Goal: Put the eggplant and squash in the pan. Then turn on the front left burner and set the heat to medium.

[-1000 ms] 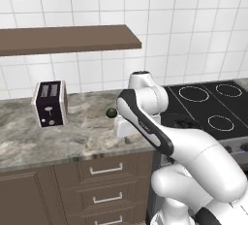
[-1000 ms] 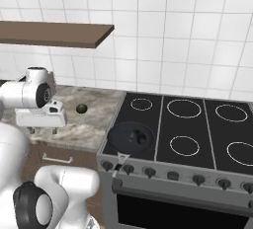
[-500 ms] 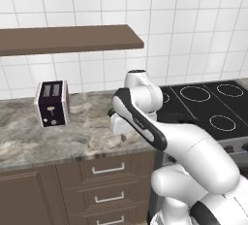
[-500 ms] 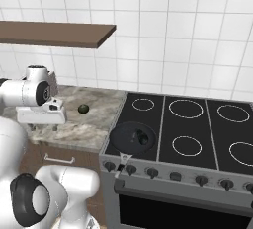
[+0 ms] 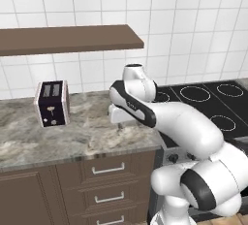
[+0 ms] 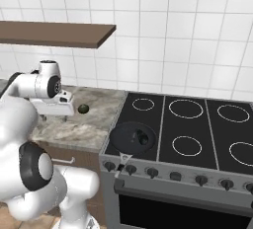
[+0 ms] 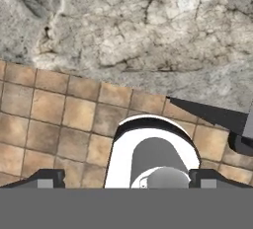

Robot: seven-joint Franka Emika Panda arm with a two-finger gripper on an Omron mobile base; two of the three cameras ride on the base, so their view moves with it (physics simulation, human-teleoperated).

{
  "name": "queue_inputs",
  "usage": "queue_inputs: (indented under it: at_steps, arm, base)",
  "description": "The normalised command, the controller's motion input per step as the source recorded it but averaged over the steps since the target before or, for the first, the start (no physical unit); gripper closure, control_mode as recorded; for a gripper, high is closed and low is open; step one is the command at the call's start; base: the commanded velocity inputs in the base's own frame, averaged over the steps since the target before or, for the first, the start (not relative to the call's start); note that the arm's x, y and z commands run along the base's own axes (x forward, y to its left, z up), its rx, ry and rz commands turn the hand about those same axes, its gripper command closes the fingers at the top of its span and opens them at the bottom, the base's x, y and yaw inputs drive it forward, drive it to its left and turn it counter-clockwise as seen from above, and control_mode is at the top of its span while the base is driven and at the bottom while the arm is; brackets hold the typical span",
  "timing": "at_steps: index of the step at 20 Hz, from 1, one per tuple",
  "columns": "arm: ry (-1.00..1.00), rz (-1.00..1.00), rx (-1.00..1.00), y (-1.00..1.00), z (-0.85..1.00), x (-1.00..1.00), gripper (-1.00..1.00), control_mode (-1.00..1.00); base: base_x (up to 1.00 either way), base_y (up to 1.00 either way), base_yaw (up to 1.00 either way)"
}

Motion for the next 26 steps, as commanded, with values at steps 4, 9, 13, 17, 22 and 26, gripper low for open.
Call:
queue_inputs:
  at_steps: [4,9,13,17,22,26]
  arm:
    - [-0.03,-0.09,0.00,-0.02,-0.17,0.96,-1.00,-1.00]
    - [-0.23,-0.10,-0.01,0.06,-0.32,0.58,-1.00,-1.00]
    - [-0.26,-0.13,0.00,0.03,-0.29,0.64,-1.00,-1.00]
    - [-0.12,-0.10,0.00,-0.01,-0.09,0.81,-1.00,-1.00]
    - [0.00,-0.10,0.00,0.00,0.00,0.66,-1.00,-1.00]
    - [0.00,-0.10,0.00,0.00,-0.02,0.57,-1.00,-1.00]
  base:
    - [0.00,0.00,0.00]
    - [0.00,0.00,0.00]
    - [0.00,0.00,0.00]
    - [0.00,0.00,0.00]
    - [0.00,0.00,0.00]
    - [0.00,0.00,0.00]
